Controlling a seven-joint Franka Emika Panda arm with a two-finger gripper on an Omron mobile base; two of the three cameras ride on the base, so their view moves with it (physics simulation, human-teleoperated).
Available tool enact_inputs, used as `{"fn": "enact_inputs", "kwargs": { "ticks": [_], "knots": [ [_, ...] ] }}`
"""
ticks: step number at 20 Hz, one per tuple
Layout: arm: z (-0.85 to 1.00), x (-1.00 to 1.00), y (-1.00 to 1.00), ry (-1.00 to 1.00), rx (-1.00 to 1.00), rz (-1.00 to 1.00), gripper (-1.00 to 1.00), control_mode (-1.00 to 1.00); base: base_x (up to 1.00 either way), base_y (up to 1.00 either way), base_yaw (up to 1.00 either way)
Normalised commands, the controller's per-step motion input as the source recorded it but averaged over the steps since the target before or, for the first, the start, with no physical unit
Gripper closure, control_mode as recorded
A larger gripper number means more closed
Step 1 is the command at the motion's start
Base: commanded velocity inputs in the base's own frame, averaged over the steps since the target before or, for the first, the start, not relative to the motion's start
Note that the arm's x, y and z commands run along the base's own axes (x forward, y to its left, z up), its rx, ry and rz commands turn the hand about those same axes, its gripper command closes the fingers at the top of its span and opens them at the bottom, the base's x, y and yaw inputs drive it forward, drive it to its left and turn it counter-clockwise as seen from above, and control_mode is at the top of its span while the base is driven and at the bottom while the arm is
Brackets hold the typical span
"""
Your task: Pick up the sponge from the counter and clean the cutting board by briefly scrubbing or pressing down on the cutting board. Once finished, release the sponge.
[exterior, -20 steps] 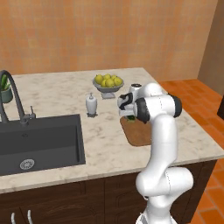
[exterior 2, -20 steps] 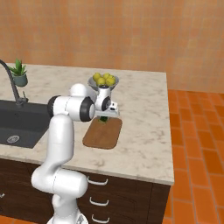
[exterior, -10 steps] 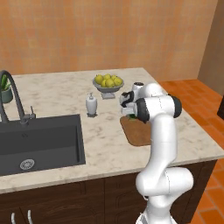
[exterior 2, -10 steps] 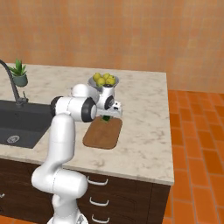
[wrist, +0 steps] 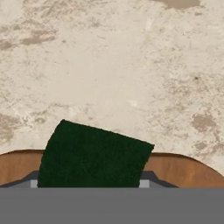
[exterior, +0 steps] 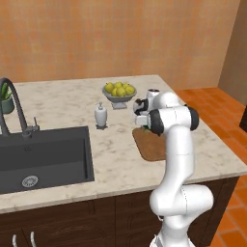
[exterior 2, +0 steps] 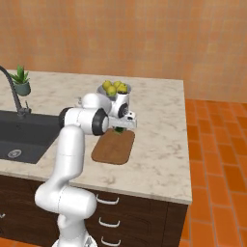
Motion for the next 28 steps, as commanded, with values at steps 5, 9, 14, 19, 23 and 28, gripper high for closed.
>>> {"fn": "enact_inputs", "kwargs": {
  "ticks": [5,9,14,19,23,28],
  "knots": [
    [-0.73,-0.43,-1.0,0.02,0.03,0.04,1.0,-1.0,0.0,0.0,0.0],
    [-0.21,-0.34,-0.85,-0.09,0.02,0.02,1.0,-1.0,0.0,0.0,0.0],
    [-0.44,-0.34,-0.57,-0.04,0.0,0.0,1.0,-1.0,0.0,0.0,0.0],
    [-0.76,-0.46,-0.13,-0.04,-0.01,0.0,1.0,-1.0,0.0,0.0,0.0],
    [-0.38,-0.95,-0.11,-0.02,0.0,0.0,1.0,-1.0,0.0,0.0,0.0],
    [-0.68,-0.68,0.01,0.0,-0.02,0.0,1.0,-1.0,0.0,0.0,0.0]
  ]
}}
